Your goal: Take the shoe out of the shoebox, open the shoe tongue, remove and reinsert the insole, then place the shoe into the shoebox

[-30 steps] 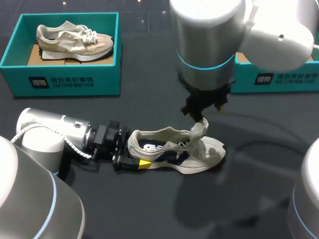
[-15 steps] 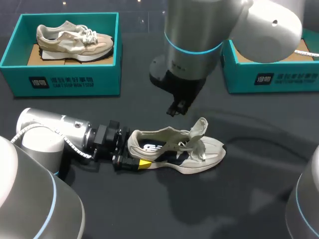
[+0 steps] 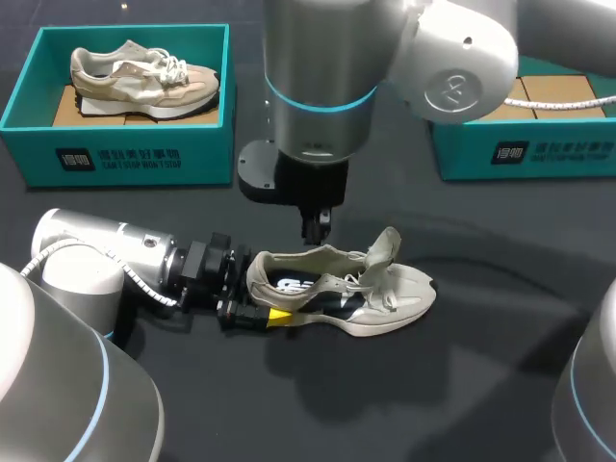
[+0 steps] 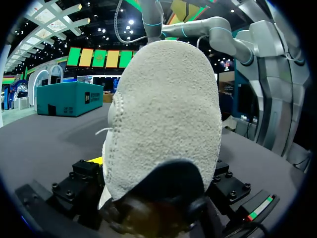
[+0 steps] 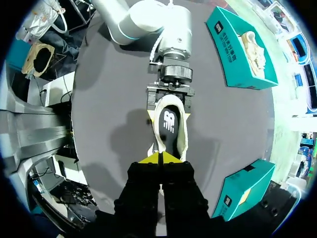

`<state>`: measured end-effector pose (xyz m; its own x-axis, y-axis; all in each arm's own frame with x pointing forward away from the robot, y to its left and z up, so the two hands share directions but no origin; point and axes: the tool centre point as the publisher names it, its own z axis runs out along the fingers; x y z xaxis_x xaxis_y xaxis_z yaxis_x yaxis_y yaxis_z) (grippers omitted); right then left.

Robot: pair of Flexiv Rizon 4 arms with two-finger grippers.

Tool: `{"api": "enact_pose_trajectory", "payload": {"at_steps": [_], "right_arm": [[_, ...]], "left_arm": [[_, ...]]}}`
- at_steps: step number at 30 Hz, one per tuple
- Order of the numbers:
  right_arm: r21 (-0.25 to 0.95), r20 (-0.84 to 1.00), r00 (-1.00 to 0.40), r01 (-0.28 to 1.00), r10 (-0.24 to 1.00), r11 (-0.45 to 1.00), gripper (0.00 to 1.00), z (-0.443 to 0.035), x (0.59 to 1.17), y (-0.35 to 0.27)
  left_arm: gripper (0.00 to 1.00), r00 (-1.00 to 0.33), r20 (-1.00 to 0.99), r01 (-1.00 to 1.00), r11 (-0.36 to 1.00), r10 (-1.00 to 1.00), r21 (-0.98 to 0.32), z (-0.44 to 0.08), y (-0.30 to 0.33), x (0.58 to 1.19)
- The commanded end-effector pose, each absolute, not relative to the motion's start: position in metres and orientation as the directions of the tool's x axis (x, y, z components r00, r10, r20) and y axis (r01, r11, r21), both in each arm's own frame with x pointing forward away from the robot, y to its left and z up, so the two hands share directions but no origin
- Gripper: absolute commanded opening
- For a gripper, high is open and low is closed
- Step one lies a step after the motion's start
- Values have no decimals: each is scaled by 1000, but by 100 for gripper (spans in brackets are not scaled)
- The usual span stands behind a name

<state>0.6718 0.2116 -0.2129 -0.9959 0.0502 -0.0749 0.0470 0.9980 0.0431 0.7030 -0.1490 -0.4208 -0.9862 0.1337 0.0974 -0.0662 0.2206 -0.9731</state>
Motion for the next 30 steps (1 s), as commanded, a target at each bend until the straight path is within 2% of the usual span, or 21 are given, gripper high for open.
{"api": "enact_pose_trajectory", "payload": {"at_steps": [1, 7, 10, 24, 30], "right_arm": [[17, -66, -998, 20, 21, 1000, 0, -222, 677, 220], [-8, -79, -997, -9, -9, 1000, 0, -247, 688, 231], [28, -42, -999, -6, -5, 1000, 0, -260, 687, 228], [28, -42, -999, -6, -5, 1000, 0, -260, 687, 228], [-32, -33, -999, -34, -35, 999, 0, -293, 684, 236]], "left_arm": [[0, -986, 98, -67, 222, 134, -973, -422, -150, 705], [0, -986, 98, -67, 222, 134, -973, -422, -150, 705], [0, -986, 98, -67, 222, 134, -973, -422, -150, 705], [0, -986, 98, -67, 222, 134, -973, -422, -150, 705], [0, -986, 98, -67, 222, 134, -973, -422, -150, 705]]}}
